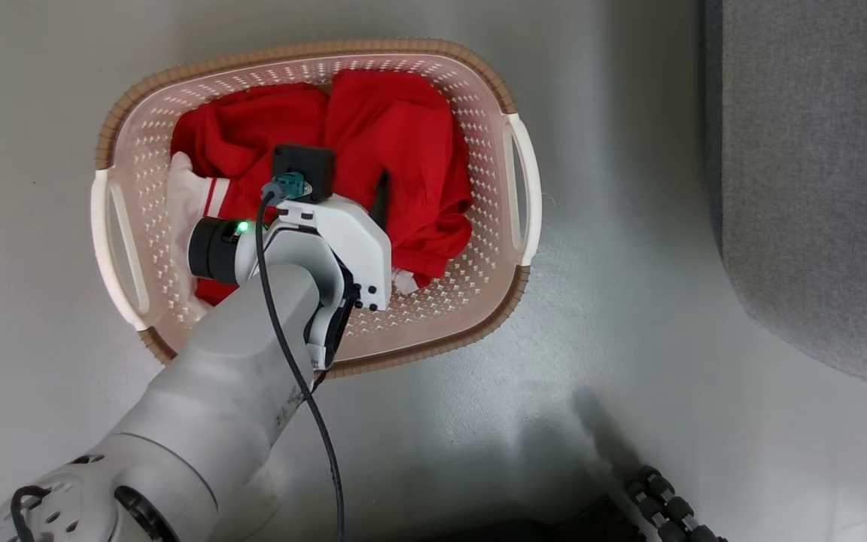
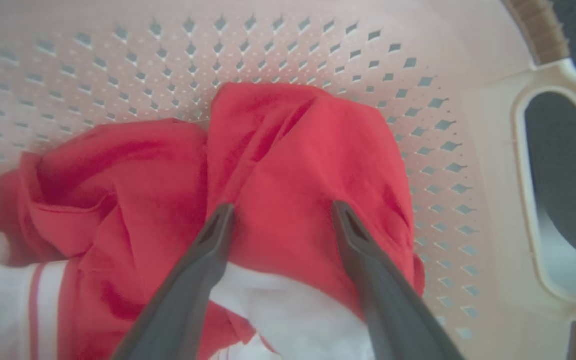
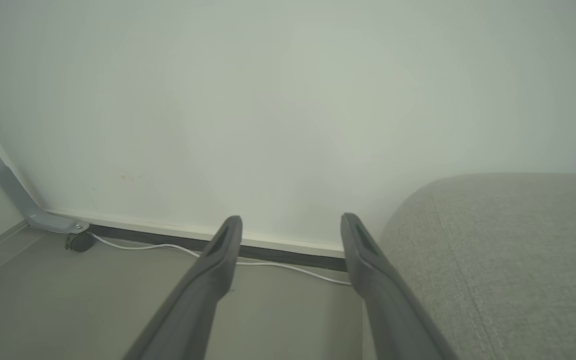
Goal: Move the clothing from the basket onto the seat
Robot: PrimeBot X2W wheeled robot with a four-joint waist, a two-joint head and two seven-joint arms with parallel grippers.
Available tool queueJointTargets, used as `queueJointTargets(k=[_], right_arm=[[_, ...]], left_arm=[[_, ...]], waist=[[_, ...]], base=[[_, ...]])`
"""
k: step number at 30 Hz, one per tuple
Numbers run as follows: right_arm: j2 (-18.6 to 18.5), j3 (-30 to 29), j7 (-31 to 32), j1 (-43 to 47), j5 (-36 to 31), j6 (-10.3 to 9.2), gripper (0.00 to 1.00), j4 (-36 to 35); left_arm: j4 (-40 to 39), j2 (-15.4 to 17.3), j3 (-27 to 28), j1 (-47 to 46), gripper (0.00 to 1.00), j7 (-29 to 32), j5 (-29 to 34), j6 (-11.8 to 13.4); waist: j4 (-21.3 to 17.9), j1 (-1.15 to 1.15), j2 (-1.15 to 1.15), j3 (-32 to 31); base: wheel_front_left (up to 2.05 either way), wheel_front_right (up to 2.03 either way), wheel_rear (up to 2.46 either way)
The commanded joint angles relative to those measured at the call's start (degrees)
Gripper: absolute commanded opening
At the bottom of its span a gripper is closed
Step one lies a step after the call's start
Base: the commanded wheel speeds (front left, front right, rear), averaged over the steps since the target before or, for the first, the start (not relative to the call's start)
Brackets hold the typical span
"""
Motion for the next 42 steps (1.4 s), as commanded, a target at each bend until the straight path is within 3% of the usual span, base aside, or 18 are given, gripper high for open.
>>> queueJointTargets(k=[1,7,8,9,19,32,33,42], right_arm=[[-0.3,0.44,-0.34,1.49,0.55,0.24,1.0,-1.53],[0.32,0.41,-0.34,1.37,0.63,0.24,1.0,-1.02],[0.44,0.4,-0.34,1.33,0.62,0.24,1.0,-0.91],[0.59,0.4,-0.34,1.29,0.64,0.24,1.0,-0.81],[1.54,0.63,-0.34,1.74,0.64,0.24,1.0,1.12],[1.23,1.58,-0.34,6.34,-0.71,0.24,1.0,6.17],[1.26,1.53,-0.34,7.76,-1.13,0.24,1.0,7.71],[2.7,1.65,-0.34,12.72,-2.73,0.24,1.0,11.53]], left_arm=[[-0.04,0.27,-0.52,-0.35,1.0,0.87,-1.07,0.26],[-0.43,0.27,-5.15,-0.89,1.0,6.46,-7.64,-1.06],[-0.44,0.27,-5.66,-0.87,0.95,6.79,-8.26,-0.95],[-0.52,0.27,-6.19,-0.91,0.0,6.77,-8.59,-0.95],[-1.3,0.27,-8.57,1.01,0.0,2.34,-10.62,-1.98],[-1.64,0.27,-8.94,7.87,0.0,-3.35,-12.4,-1.42],[-2.04,0.27,-7.67,8.95,0.0,-3.5,-11.07,-1.49],[-5.46,0.27,3.48,15.12,0.0,-3.53,-0.48,-1.25]], waist=[[-0.32,0.0,0.0,0.08],[-1.02,0.0,0.0,-0.1],[-1.05,0.0,0.0,-0.26],[-1.07,0.0,0.0,-0.46],[-0.42,0.0,0.0,-5.3],[2.51,0.0,0.0,-17.12],[3.44,0.0,0.0,-20.36],[5.8,0.0,0.0,-29.51]], base=[[0.0,0.0,0.0],[0.0,0.0,0.0],[0.0,0.0,0.0],[0.0,0.0,0.0],[0.0,0.0,0.0],[0.0,0.0,0.0],[0.0,0.0,0.0],[0.0,0.0,0.0]])
